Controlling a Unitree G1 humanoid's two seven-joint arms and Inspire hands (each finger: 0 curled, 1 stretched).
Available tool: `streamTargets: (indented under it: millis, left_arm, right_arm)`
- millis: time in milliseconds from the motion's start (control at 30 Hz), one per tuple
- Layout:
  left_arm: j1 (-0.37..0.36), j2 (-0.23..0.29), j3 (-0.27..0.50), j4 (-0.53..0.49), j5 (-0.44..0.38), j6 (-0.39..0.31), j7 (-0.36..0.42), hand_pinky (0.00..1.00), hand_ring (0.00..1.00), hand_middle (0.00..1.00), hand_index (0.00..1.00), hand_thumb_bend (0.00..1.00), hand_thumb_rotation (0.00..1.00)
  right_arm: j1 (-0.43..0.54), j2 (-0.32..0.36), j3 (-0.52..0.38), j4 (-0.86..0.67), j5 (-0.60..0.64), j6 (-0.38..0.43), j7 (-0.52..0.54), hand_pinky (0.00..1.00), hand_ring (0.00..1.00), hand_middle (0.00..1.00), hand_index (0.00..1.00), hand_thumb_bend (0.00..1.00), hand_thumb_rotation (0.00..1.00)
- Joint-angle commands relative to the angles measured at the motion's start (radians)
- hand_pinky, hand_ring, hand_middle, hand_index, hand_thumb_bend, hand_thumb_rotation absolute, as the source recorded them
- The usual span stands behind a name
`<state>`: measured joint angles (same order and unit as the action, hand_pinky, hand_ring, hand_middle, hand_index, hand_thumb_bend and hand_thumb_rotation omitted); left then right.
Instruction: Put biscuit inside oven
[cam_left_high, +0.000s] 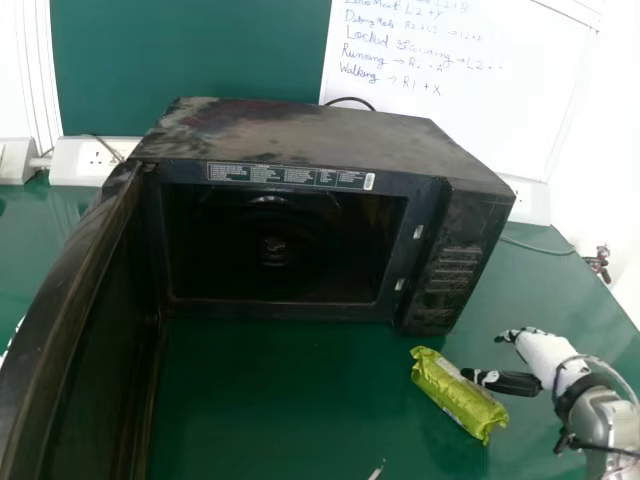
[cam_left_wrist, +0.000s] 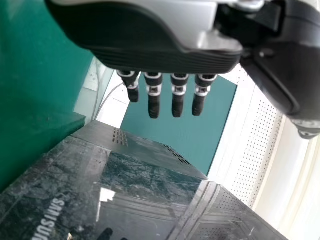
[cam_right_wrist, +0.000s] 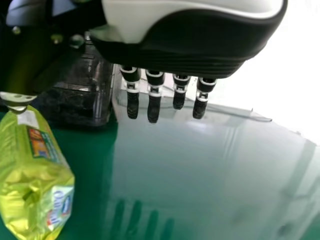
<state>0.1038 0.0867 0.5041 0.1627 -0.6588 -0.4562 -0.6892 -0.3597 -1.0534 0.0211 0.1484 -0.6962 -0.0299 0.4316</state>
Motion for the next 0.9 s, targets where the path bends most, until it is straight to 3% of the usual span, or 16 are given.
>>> streamTargets:
  millis: [0,233,400,600,867]
  left_arm:
    - [0.021,-0.017,-0.014,0.009,-0.003,0.004,0.004,0.90,0.95,0.99,0.98,1.00,0.58]
    - [0.028,-0.023,-0.021,-0.003,-0.003,0.002,0.012,0.89,0.94,0.99,0.97,1.00,0.57]
    - [0.031,-0.027,-0.025,-0.004,-0.001,-0.005,0.016,0.88,0.94,0.98,0.98,1.00,0.58]
    - [0.032,-0.028,-0.027,-0.004,-0.014,0.000,0.012,0.88,0.94,0.98,0.98,1.00,0.57]
    - [0.036,-0.031,-0.031,-0.005,-0.006,-0.008,0.020,0.88,0.93,0.98,0.98,1.00,0.58]
  right_arm:
    - [0.016,0.023,0.010,-0.018,-0.010,0.018,-0.024,0.95,0.90,0.91,0.88,1.00,0.53]
    - [0.031,0.054,0.035,-0.044,-0.064,0.038,-0.072,0.81,0.86,0.88,0.86,1.00,0.55]
    - [0.051,0.095,0.042,-0.080,-0.070,0.098,-0.054,0.91,0.90,0.90,0.88,1.00,0.52]
    - [0.082,0.131,0.050,-0.116,-0.076,0.148,-0.067,0.93,0.90,0.90,0.88,1.00,0.51]
    - [0.119,0.162,0.053,-0.117,-0.094,0.146,-0.142,0.95,0.89,0.90,0.88,1.00,0.51]
